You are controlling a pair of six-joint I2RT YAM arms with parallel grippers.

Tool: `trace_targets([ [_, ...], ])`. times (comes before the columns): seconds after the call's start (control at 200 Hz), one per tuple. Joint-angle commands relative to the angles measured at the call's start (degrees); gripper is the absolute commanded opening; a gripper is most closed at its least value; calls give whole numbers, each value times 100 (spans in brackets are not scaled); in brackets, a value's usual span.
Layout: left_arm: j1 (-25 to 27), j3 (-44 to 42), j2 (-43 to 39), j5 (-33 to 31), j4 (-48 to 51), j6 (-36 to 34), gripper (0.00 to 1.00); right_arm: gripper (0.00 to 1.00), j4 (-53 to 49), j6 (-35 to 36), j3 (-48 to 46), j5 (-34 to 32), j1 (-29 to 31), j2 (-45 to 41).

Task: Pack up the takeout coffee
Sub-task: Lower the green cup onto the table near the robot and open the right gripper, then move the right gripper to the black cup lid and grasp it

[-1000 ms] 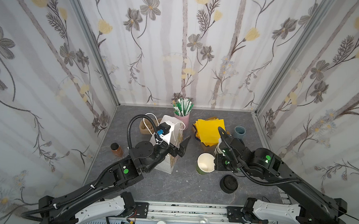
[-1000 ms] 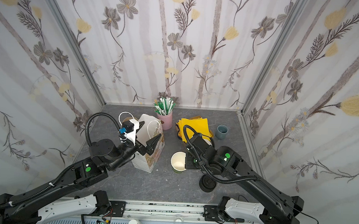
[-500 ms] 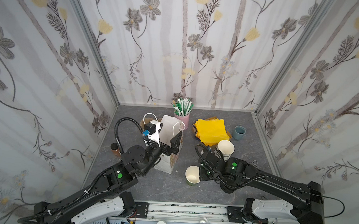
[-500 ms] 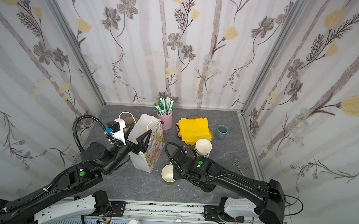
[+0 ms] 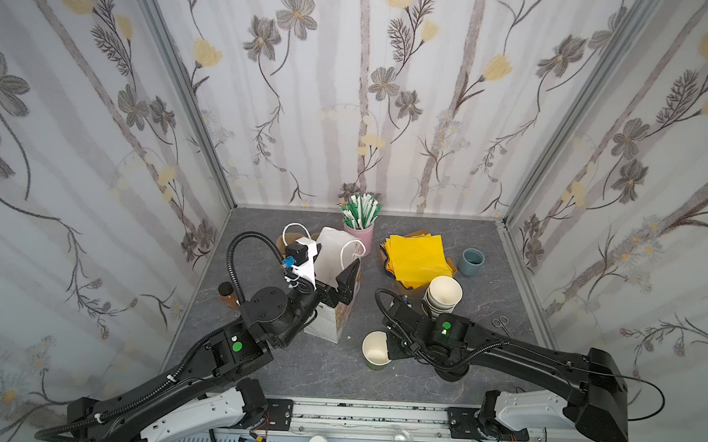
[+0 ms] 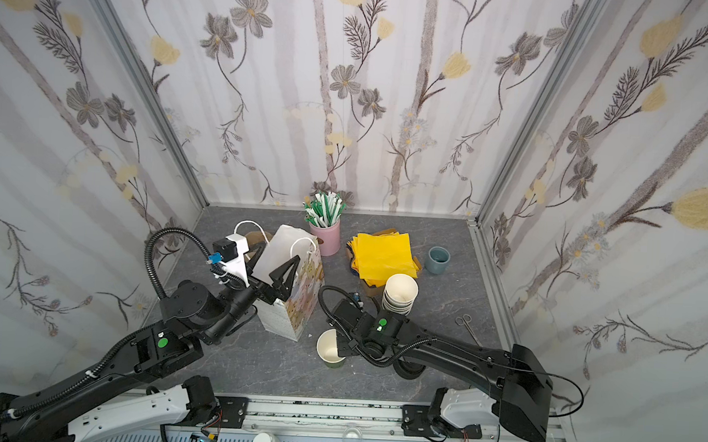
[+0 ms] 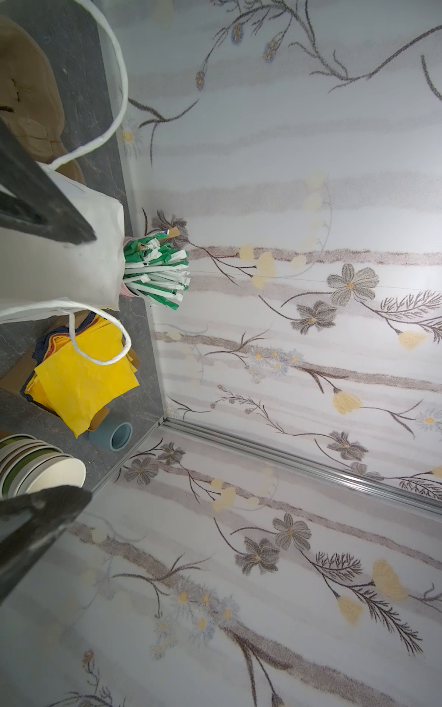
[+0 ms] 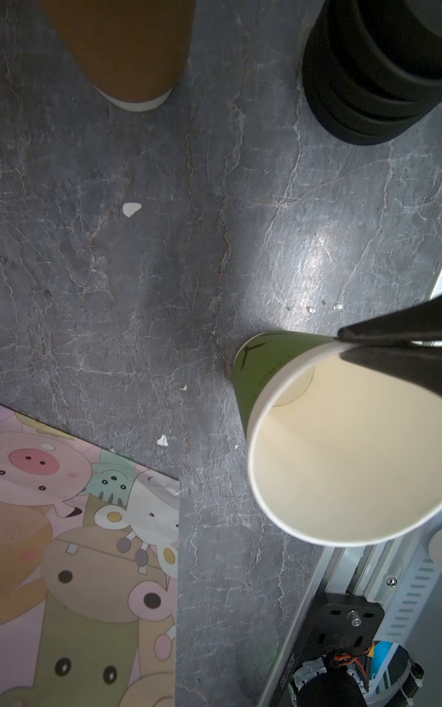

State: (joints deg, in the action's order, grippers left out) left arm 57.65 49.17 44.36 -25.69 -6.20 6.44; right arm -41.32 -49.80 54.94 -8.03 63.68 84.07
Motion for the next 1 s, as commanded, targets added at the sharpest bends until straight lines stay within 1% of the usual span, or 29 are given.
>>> trace_targets([
  [0.0, -12, -1, 11, -77, -171, 29, 100, 13, 181, 18, -1, -41, 3, 30],
  [0.055, -8, 14, 20, -76, -171, 13, 100, 28, 142, 12, 38, -49, 4, 8],
  [0.13, -6, 31, 42, -59, -175, -21, 100, 45, 30, -16, 147, -90, 4, -68],
  [0.18, -8, 48, 62, -46, -180, -43, 100, 53, -80, -74, 253, -130, 4, -159],
  [0.205, -6, 62, 72, -41, -180, -69, 100, 55, -141, -105, 313, -162, 3, -215],
  [0.27, -17, 98, 124, -7, -180, -124, 100, 59, -357, -231, 471, -255, 4, -411],
  [0.345, -8, 161, 200, 59, -197, -212, 100, 60, -714, -441, 670, -448, 4, -681],
  [0.42, -7, 232, 282, 170, -215, -309, 100, 61, -1272, -831, 899, -738, -5, -953],
  [0.515, -8, 303, 406, 384, -284, -420, 100, 61, -2157, -1596, 1066, -1037, -40, -1280],
  [0.545, -8, 319, 442, 458, -315, -456, 100, 61, -2448, -1937, 1060, -1107, -48, -1395],
  [0.669, -3, 340, 595, 796, -552, -594, 100, 62, -3242, -2970, 690, -1060, -106, -1967],
  [0.754, -8, 285, 662, 983, -845, -651, 100, 62, -3349, -3511, 158, -843, -273, -2486],
  [0.829, -8, 296, 754, 1137, -994, -694, 100, 64, -3198, -3781, -384, -564, -584, -2989],
  [0.894, -6, 343, 843, 1228, -1032, -721, 100, 70, -2938, -3974, -811, -429, -839, -3433],
  [0.934, -7, 374, 885, 1266, -1041, -740, 100, 71, -2757, -4068, -1037, -377, -1002, -3682],
  [0.964, -8, 382, 920, 1287, -1057, -747, 100, 74, -2620, -4142, -1132, -339, -1119, -3849],
  [0.994, -7, 396, 942, 1301, -1074, -749, 100, 75, -2503, -4200, -1432, -283, -1233, -3988],
])
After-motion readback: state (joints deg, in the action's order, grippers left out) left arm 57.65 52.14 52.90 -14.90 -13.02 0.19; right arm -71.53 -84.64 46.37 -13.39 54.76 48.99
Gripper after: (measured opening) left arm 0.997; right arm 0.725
